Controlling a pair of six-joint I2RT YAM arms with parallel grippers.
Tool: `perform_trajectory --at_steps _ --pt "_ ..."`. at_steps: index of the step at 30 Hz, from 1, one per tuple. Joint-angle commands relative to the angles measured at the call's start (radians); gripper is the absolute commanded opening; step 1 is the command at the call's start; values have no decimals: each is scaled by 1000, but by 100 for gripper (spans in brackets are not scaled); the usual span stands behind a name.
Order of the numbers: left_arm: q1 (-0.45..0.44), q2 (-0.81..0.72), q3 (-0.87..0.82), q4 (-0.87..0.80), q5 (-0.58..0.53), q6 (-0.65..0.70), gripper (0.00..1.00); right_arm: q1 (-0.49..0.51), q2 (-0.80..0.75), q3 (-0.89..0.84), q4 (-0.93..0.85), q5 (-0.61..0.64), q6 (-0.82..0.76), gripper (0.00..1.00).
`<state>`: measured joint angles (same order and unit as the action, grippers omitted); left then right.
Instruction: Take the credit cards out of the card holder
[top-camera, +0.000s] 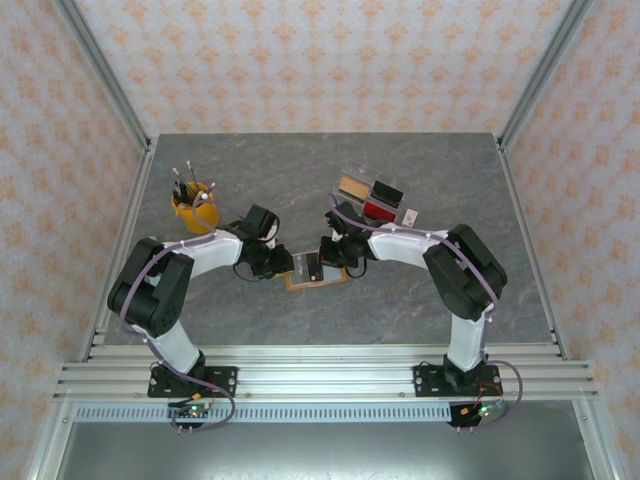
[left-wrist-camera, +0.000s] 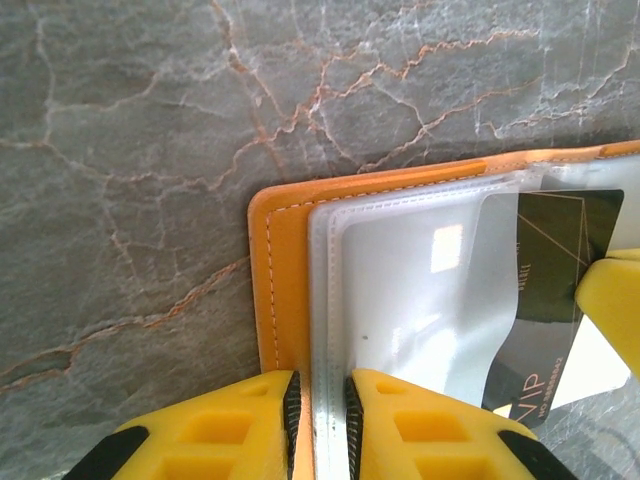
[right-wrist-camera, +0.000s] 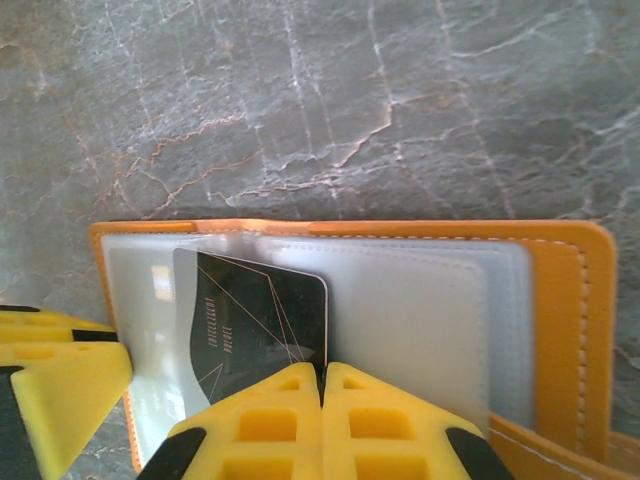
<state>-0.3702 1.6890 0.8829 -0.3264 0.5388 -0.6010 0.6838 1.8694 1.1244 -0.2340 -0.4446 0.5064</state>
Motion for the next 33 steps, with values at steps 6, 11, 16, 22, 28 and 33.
perform_trajectory --at_steps 6,11,16,22,28,33 --pt "11 -77 27 -110 -52 29 24 -6 -16 11 -39 28 -29 0" --pt "10 -121 21 -106 -57 13 25 -6 -18 -1 -16 -15 -18 5" --pt "-20 -111 11 -18 16 -33 25 -6 -26 -21 -1 -26 1 26" --pt "-64 -34 26 53 54 -67 18 -7 -28 -39 15 -47 10 30" --pt "-76 20 42 81 70 -75 14 -9 -19 -50 28 -64 18 30" --pt "-78 54 43 77 70 -70 13 -12 -13 -58 45 -91 24 29"
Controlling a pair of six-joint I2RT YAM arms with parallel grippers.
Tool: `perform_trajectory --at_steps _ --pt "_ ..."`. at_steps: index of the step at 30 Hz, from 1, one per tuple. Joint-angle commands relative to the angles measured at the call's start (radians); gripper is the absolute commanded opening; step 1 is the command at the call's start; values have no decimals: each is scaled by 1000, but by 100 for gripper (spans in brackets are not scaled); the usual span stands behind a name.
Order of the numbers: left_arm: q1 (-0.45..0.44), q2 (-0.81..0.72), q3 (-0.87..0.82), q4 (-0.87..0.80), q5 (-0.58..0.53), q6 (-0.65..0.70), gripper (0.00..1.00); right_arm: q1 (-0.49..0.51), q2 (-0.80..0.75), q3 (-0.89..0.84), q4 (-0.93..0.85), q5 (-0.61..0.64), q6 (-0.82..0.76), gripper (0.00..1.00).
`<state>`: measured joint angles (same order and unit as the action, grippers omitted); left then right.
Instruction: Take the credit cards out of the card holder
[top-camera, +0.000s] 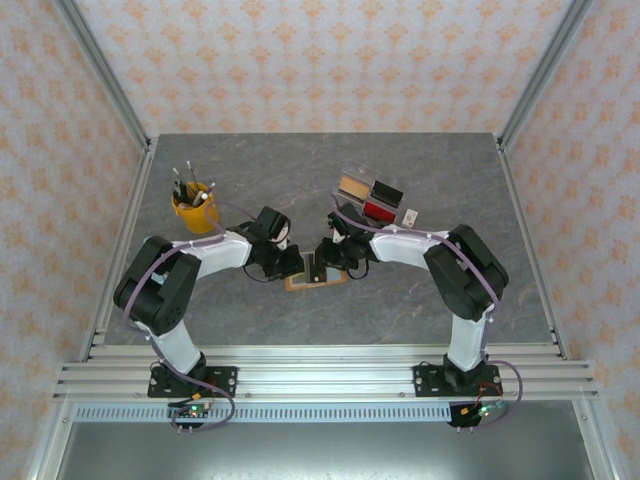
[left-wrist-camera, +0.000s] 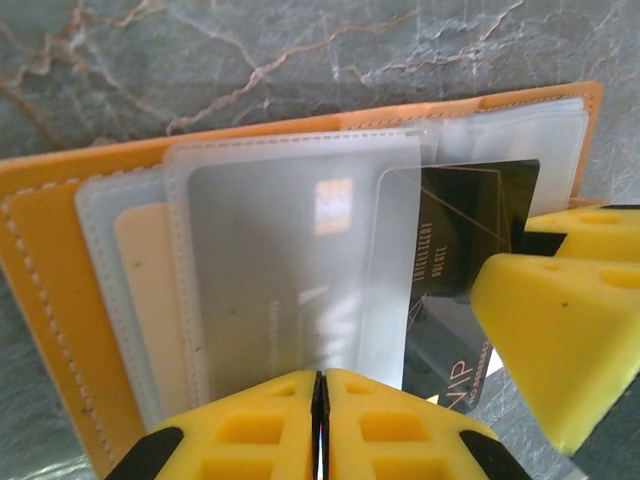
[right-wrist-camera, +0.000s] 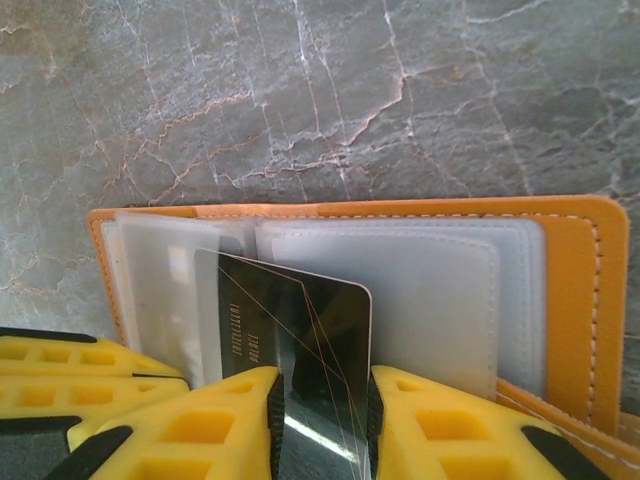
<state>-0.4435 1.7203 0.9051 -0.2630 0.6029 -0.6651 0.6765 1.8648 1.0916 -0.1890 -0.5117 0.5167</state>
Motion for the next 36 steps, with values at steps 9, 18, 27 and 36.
perform_trajectory --at_steps 9,18,27,36 --pt "-4 50 11 -81 -80 27 11 -31 -19 -87 136 -142 61 23" --pt "-4 38 29 -134 -131 45 12 -34 -72 -63 -13 7 15 6" --pt "-3 -26 43 -144 -112 39 27 -40 -224 -90 -120 98 -69 2" --pt "38 -208 49 -98 1 -7 63 -167 -418 -139 -20 -79 -88 0"
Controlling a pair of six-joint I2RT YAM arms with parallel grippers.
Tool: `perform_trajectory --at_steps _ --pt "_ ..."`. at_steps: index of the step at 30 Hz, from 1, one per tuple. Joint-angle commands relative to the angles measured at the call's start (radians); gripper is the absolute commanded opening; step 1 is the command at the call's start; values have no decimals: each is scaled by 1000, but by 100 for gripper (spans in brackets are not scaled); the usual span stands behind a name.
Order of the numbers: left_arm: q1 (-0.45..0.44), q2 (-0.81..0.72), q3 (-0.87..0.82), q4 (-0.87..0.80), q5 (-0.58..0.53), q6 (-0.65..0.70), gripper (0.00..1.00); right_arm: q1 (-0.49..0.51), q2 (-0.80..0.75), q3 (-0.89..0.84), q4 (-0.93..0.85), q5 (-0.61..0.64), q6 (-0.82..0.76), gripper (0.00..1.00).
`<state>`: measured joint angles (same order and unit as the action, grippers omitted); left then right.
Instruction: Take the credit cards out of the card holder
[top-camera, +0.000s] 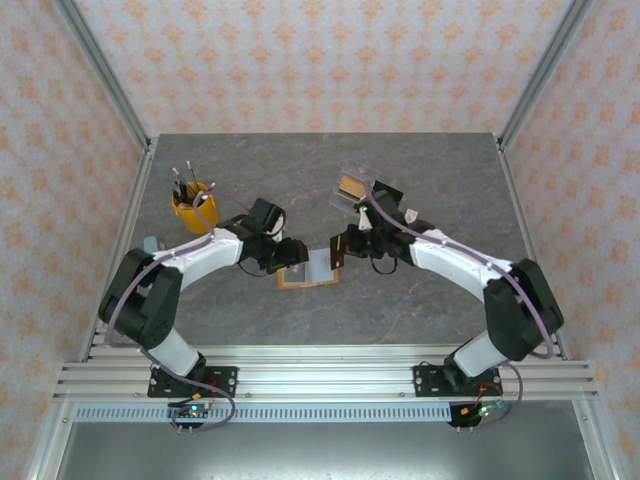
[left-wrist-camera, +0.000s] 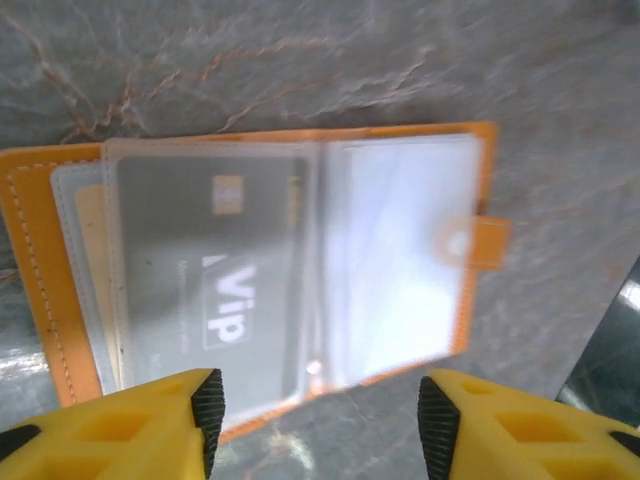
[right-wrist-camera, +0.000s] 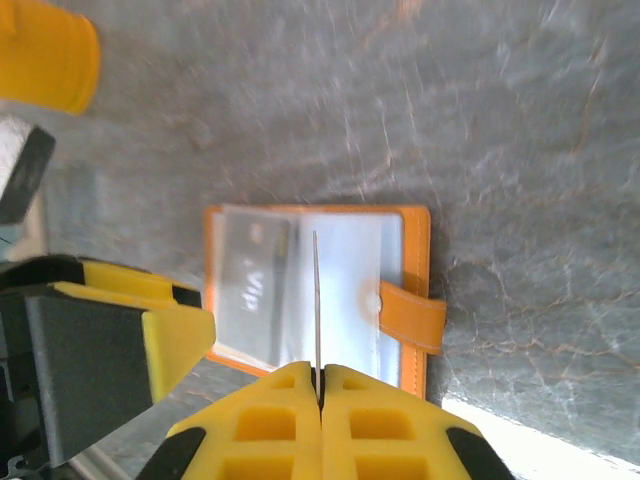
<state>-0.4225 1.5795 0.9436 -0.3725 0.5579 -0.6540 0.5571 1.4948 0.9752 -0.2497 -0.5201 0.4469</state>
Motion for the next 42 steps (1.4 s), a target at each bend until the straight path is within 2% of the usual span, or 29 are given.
perform_trajectory --at_steps 1,4,8,12,15,18,22,28,33,42 --pt "19 -83 11 18 54 -23 67 -66 -55 -20 45 -84 -17 0" --pt "21 -120 26 -13 26 -15 76 -121 -72 26 -7 -75 -70 0" --pt "31 -143 38 -101 -72 23 85 -186 -56 145 -140 11 -236 0" --pt "34 -156 63 -247 -285 72 95 -210 -29 278 -257 136 -442 0" --pt "43 -177 57 -280 -353 96 100 -220 -11 353 -288 207 -583 0" --pt "57 -199 53 -299 -392 112 100 -220 13 414 -301 242 -727 0" --pt "78 -218 49 -321 -413 112 100 -223 69 476 -323 281 -936 0" --pt "112 -219 28 -314 -387 87 100 -223 219 617 -468 352 -1168 0" --pt "120 -213 13 -297 -364 79 100 -226 323 709 -555 369 -1270 0" --pt "123 -189 9 -283 -340 80 100 -247 475 845 -622 411 -1342 0"
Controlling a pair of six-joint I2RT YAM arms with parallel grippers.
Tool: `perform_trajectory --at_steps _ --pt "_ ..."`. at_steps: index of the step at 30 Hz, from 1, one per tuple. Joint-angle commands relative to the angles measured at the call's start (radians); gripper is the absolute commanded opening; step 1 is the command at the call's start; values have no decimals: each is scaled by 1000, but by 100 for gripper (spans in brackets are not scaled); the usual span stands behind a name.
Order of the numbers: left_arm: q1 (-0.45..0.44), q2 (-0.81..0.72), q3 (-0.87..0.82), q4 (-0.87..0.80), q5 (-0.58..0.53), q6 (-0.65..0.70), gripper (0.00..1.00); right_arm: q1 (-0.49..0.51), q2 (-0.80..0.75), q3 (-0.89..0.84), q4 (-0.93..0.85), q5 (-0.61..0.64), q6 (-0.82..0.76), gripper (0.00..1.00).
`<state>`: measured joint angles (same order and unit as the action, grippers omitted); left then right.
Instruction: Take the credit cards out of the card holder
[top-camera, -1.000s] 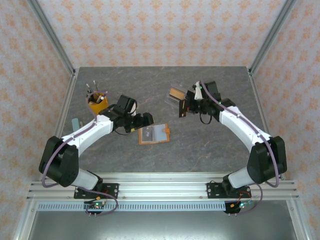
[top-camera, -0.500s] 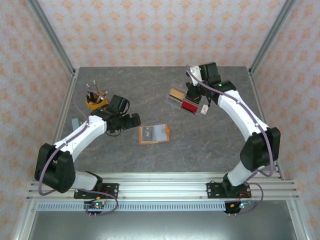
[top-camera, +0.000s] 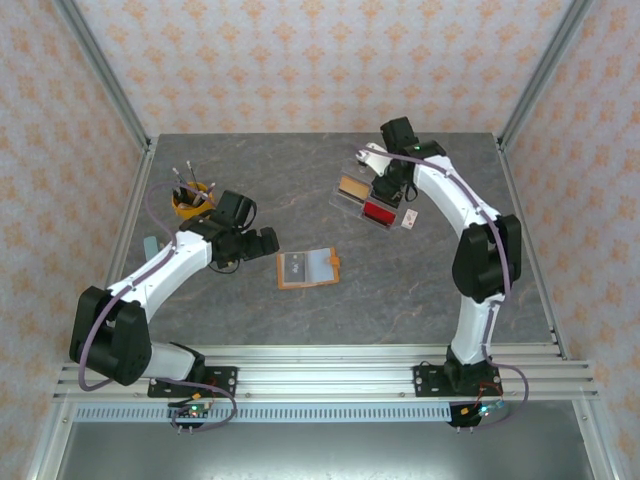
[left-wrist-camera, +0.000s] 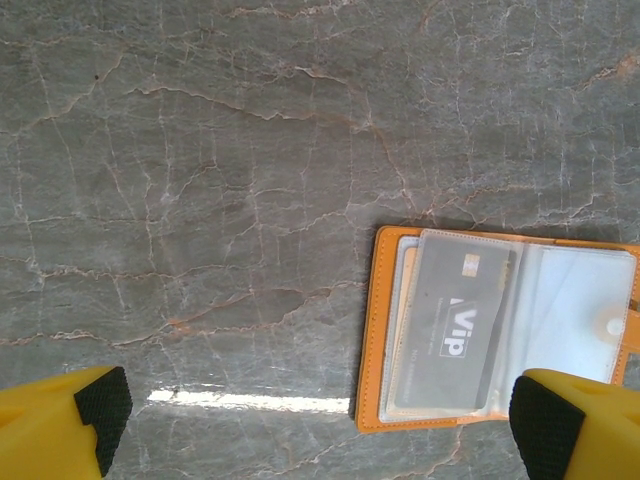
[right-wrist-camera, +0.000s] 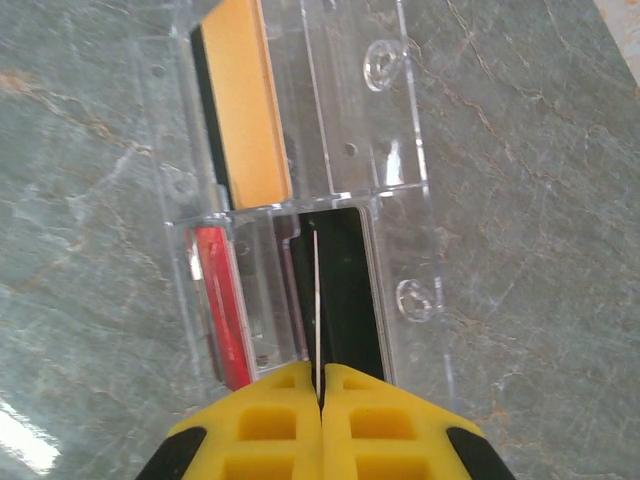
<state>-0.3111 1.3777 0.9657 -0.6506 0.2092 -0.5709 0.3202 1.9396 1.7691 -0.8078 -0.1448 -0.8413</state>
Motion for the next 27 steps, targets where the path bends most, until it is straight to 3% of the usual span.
perform_trajectory --at_steps 1,27 --pt "12 16 -15 -5 10 -1 100 -10 42 62 -72 33 -60 0" --pt "12 20 -28 6 37 7 100 -11 190 197 -144 8 -103 0"
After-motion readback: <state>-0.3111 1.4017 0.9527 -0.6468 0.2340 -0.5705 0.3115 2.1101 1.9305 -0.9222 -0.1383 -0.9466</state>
